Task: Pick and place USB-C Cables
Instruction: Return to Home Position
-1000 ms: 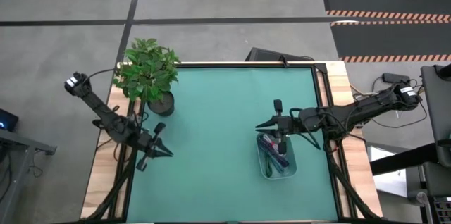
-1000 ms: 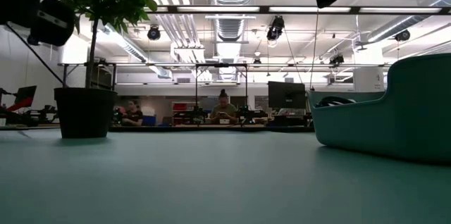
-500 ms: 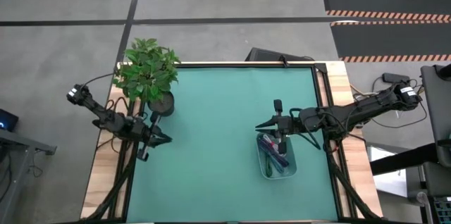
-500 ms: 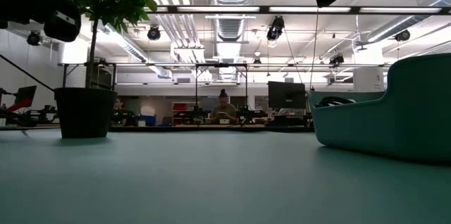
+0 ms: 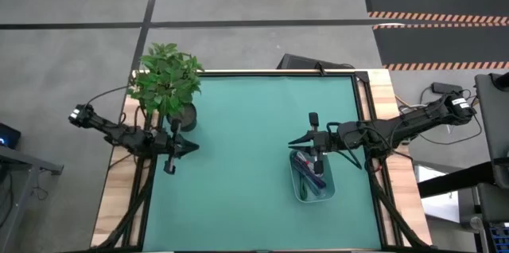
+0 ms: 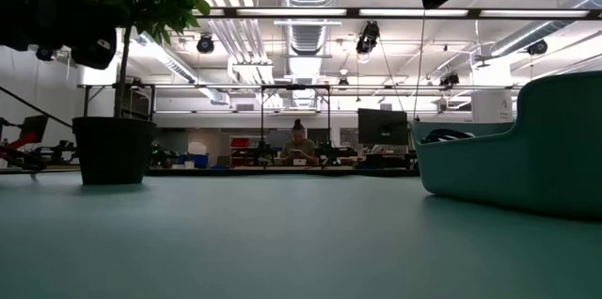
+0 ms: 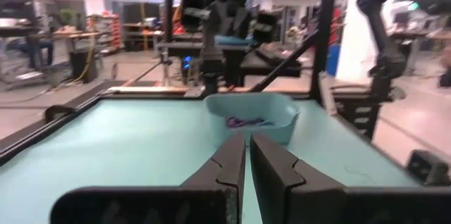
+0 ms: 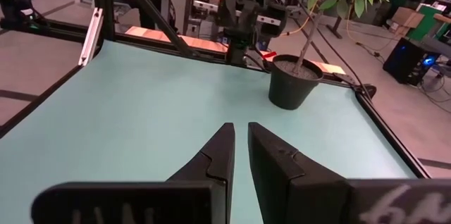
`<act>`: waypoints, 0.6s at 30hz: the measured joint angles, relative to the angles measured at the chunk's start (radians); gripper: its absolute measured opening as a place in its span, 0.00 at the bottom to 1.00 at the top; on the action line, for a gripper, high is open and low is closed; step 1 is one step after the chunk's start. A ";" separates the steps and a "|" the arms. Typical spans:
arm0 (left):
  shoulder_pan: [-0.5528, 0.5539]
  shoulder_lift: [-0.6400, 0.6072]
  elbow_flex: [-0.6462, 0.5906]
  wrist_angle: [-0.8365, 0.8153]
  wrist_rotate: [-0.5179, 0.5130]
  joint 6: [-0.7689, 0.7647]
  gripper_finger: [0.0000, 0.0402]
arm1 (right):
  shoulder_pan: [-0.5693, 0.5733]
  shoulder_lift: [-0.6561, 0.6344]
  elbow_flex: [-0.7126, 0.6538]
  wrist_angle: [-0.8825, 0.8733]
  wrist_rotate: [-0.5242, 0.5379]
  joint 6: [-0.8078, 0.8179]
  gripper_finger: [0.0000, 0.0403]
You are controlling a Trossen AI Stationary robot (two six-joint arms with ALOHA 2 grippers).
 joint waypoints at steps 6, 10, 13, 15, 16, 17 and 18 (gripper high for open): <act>0.071 0.001 -0.002 -0.099 0.000 -0.013 0.02 | 0.000 0.000 0.000 0.000 0.000 -0.007 0.08; 0.111 -0.001 -0.003 -0.122 0.008 -0.031 0.02 | 0.000 0.000 0.000 0.000 0.000 -0.007 0.08; 0.128 0.001 -0.003 -0.128 0.025 -0.031 0.02 | 0.000 0.000 0.000 0.000 0.000 -0.007 0.08; 0.134 -0.001 -0.002 -0.140 0.066 -0.032 0.02 | 0.000 0.000 0.000 0.000 0.000 -0.006 0.08; 0.135 -0.001 -0.002 -0.144 0.089 -0.032 0.02 | 0.000 0.000 0.000 0.000 0.000 -0.006 0.08; 0.135 0.000 -0.002 -0.144 0.112 -0.032 0.02 | 0.000 0.000 0.000 0.000 0.000 -0.005 0.08; 0.135 0.001 -0.002 -0.145 0.136 -0.031 0.02 | 0.000 0.000 0.000 0.000 0.000 -0.006 0.08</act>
